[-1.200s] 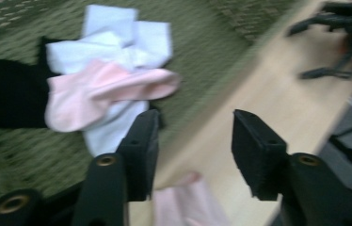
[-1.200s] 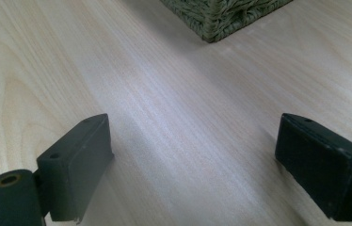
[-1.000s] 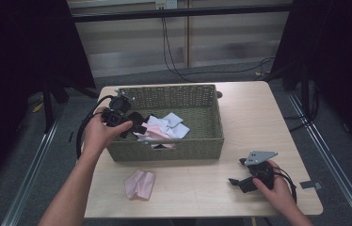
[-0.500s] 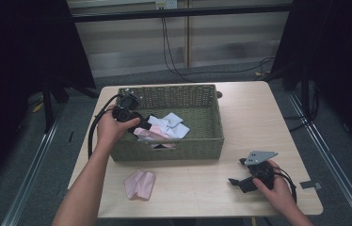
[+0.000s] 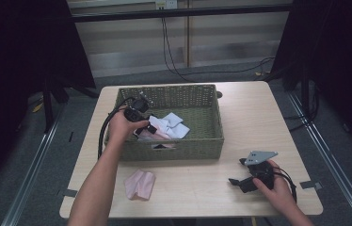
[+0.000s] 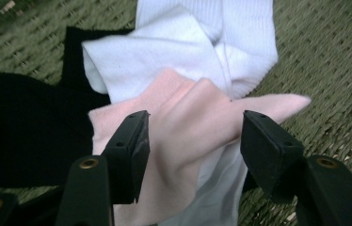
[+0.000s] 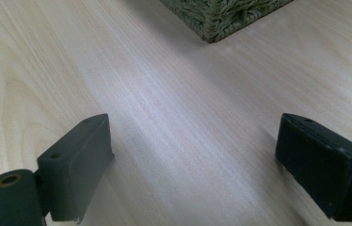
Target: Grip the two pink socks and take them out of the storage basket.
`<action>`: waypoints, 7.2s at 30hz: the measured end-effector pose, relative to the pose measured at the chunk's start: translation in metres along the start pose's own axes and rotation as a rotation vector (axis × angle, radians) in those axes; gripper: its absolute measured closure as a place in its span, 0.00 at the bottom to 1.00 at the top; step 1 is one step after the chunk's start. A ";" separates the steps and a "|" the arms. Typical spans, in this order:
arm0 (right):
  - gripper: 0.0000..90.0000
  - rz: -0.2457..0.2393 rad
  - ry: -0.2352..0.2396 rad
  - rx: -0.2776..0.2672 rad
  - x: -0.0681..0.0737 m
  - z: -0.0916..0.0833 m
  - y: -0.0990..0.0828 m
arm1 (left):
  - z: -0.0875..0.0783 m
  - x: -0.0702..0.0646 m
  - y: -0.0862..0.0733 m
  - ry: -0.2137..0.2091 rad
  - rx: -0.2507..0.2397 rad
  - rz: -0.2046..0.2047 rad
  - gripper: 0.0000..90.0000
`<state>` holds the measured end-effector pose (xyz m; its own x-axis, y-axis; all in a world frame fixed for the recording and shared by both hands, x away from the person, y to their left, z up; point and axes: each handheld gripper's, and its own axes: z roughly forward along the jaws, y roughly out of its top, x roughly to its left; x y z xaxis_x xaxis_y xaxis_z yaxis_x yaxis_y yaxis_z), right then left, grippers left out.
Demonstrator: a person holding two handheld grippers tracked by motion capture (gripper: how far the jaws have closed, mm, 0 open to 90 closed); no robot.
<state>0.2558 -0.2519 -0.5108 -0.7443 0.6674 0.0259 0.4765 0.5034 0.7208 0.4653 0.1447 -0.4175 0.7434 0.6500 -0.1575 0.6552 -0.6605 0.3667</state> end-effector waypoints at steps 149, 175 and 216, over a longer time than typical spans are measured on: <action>0.12 -0.002 -0.001 0.001 0.000 0.000 0.000 | -0.110 -0.103 -0.045 -0.267 -0.059 0.039 0.96; 0.12 -0.002 -0.001 0.001 0.000 0.000 0.000 | -0.075 -0.107 -0.059 -0.234 -0.087 0.079 0.67; 0.12 -0.002 -0.001 0.002 0.000 0.000 0.000 | -0.065 -0.075 -0.116 -0.134 -0.160 0.110 0.45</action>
<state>0.2559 -0.2517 -0.5108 -0.7451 0.6666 0.0239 0.4757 0.5058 0.7196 0.3246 0.1973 -0.3888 0.8276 0.5142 -0.2250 0.5471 -0.6496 0.5279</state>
